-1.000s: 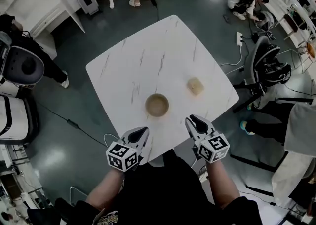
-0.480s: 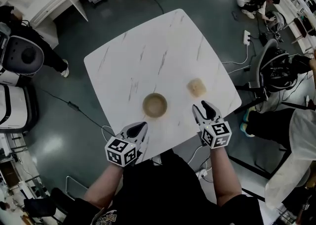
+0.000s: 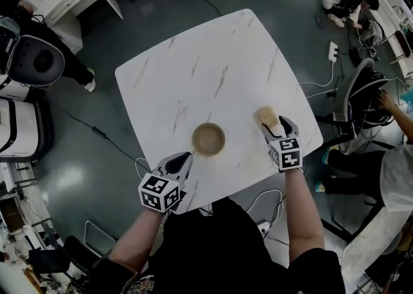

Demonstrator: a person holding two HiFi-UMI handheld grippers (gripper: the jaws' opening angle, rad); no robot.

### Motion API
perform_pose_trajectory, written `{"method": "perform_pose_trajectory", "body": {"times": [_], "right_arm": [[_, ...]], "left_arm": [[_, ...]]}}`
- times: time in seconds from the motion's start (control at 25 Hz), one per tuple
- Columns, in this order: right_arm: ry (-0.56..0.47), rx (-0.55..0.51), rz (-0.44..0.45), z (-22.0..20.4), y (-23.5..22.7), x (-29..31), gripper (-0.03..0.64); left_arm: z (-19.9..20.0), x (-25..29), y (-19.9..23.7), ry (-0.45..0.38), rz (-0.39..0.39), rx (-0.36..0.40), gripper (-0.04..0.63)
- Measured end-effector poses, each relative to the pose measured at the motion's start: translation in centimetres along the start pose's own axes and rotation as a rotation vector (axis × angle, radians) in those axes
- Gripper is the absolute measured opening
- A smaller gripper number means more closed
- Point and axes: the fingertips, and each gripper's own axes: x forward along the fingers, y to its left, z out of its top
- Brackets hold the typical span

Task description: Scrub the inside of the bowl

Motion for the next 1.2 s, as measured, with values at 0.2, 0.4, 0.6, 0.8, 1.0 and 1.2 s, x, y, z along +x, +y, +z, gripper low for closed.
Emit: {"method": "perform_pose_trajectory", "body": {"times": [0.2,0.4,0.6,0.8,1.0,1.2], "right_arm": [[0.06,-0.034,0.027,-0.3,-0.3,2.1,0.27],[0.099,-0.081,0.017,-0.7,-0.1,3.5,0.268],[0.114,-0.081,0.012,-0.6,-0.2,3.6,0.267],[0.094,-0.075,0.01,0.0,-0.1,3.0,0.258],[-0.013,-0.166,0.085,4.0,3.7,0.6,0.256],[-0.055,-0.387,0.281,7.0,12.5,-1.0,0.256]], "left_arm": [[-0.3,0.9,1.4,0.014,0.033,-0.01,0.009],[-0.9,2.3,2.5,0.041,0.042,-0.03,0.04],[-1.4,3.5,3.1,0.059,0.046,-0.071,0.103],[-2.6,5.0,4.2,0.095,0.058,-0.118,0.112],[-3.3,6.0,4.6,0.119,0.061,-0.147,0.113],[-4.0,6.7,4.8,0.129,0.069,-0.172,0.114]]}}
